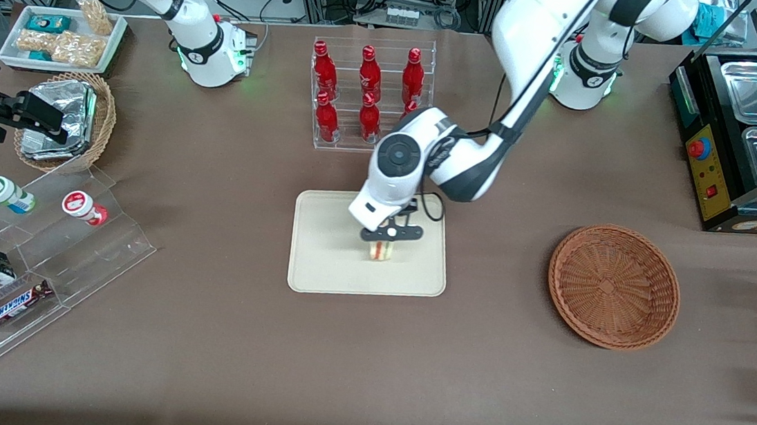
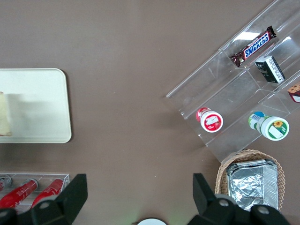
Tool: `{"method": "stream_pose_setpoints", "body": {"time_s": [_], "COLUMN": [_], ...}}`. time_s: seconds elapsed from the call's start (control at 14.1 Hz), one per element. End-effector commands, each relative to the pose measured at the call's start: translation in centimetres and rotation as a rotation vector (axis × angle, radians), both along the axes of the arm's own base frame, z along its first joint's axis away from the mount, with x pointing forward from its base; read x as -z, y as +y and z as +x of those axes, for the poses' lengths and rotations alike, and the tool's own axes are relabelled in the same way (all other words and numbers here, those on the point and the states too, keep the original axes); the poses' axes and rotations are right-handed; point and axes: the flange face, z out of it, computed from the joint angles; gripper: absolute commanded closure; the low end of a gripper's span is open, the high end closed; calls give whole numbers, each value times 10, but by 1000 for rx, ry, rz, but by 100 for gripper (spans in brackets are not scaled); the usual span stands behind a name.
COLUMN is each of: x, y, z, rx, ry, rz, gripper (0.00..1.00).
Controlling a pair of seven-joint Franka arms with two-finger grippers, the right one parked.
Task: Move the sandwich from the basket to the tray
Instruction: 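Carry the sandwich over the cream tray and lower it onto it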
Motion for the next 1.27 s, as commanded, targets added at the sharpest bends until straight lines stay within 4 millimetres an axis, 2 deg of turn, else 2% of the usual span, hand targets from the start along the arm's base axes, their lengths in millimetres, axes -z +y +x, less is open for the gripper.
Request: {"method": "stream_pose_setpoints", "body": {"time_s": [0.0,0.07,0.14,0.21,0.28,0.42,0.57,0.64,0.78,0.92,1.06,1.13,1.2], "x": [19,26,29,32,31,20,-10,-19,-56,-79,-84,-90,-92], "y": [-18,-19,-20,-21,-20,-21,-17,-14,-7,19,44,74,103], "z": [-1,-2,-2,-3,-2,-1,6,7,1,8,16,33,41], "rx": [-16,-20,-20,-28,-33,-39,-41,-43,-34,-79,-123,-146,-116], "ry": [-76,-80,-82,-79,-78,-84,-108,-102,-84,-41,13,23,38], "rz": [26,36,34,30,23,17,-5,3,23,70,134,151,153], "gripper": [99,96,90,61,1,0,0,0,0,0,0,0,0]}}
